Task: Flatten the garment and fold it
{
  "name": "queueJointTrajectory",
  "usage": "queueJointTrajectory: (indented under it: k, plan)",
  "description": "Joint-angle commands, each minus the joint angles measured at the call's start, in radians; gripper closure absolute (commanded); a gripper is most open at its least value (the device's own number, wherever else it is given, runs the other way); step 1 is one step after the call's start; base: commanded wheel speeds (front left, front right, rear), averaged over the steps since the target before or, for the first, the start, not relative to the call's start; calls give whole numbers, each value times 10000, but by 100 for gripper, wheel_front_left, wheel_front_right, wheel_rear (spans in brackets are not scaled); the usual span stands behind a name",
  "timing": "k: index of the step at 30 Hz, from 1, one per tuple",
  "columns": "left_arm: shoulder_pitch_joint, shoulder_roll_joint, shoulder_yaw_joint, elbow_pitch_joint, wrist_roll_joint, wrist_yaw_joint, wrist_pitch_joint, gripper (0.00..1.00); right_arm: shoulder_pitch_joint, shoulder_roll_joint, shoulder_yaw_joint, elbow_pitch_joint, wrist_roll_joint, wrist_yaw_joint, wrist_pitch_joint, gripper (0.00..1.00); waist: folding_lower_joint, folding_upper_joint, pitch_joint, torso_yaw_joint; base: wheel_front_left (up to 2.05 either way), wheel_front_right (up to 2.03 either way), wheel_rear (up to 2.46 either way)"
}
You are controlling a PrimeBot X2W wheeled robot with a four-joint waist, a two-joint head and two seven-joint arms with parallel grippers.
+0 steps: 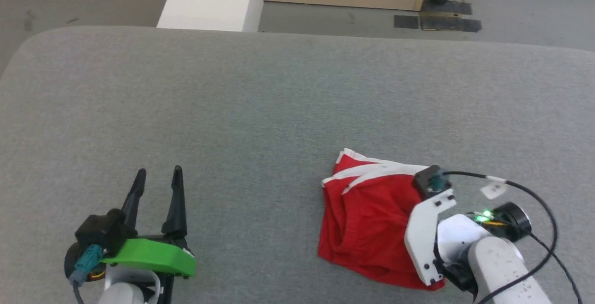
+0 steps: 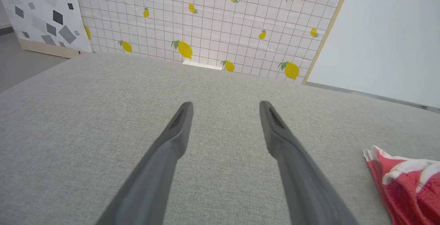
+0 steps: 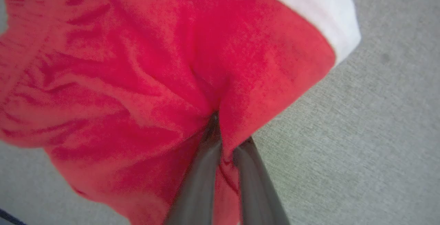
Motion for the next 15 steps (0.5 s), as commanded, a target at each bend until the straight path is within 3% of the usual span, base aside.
queueJointTrajectory:
  k: [1,6,10,15]
  plan:
    - [127,96,53,-107,4,-70,-47,0,-152,-450,510,-16,108,-15,110,100,0,85,-4,-540,0,0,0]
    - [442,225,307,-445,-19,-61,-47,0,-1384,-2474,3211,-508,1128,-15,476,100,0,85,208,-2404,0,0,0]
    - [446,307,304,-693,-11,-62,-47,0,-2476,-3397,4209,-543,1850,-15,421,100,0,85,566,-3535,0,0,0]
    - [258,554,204,-956,-4,-64,-1,0,-3675,-4169,5181,-299,2226,-15,29,100,0,85,1178,-4385,0,0,0]
